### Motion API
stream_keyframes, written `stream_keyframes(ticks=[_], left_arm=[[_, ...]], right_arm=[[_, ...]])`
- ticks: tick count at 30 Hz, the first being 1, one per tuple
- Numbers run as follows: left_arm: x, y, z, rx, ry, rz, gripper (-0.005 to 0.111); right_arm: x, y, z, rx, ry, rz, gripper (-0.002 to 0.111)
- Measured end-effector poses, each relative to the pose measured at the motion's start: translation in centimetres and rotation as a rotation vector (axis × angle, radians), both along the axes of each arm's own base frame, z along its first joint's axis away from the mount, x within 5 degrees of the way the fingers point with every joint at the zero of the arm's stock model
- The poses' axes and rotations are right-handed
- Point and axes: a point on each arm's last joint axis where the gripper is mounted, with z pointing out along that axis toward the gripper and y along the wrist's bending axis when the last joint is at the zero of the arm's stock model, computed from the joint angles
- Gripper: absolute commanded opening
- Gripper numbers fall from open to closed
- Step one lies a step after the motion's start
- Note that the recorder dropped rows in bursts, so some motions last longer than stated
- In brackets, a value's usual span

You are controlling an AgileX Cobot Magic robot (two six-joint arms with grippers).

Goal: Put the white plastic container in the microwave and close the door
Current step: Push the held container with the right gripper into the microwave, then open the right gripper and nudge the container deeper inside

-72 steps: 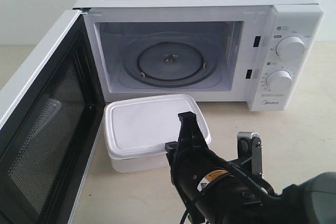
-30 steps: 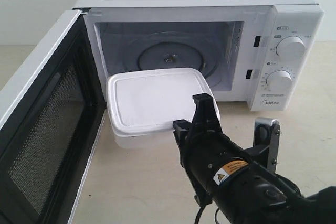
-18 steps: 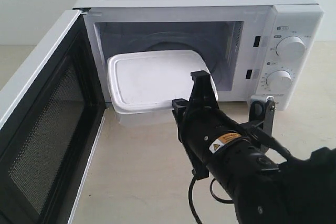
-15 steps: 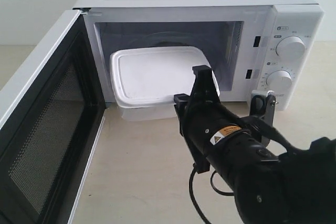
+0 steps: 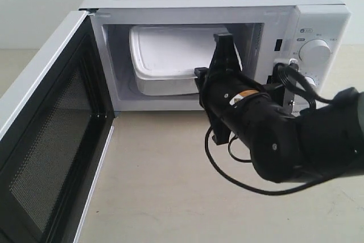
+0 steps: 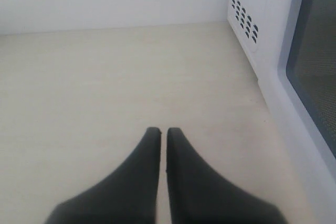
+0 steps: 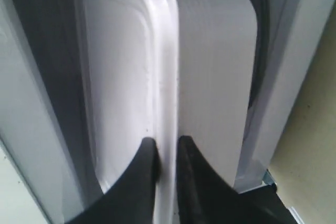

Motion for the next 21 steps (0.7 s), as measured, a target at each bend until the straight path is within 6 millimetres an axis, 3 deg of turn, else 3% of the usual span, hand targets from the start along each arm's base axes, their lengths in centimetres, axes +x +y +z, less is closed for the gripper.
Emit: stream_keyframes(ticks=[12,21], left_arm=[[0.0,0.0,0.0,0.0,0.0,0.0,0.004],[0.0,0.0,0.0,0.0,0.0,0.0,0.004]], right_arm=[[4.1,2.2,-0.4,0.001,-0.008,0.005,0.0],[6.1,2.0,-1.0,-0.039,-0.006,-0.012,0.0]])
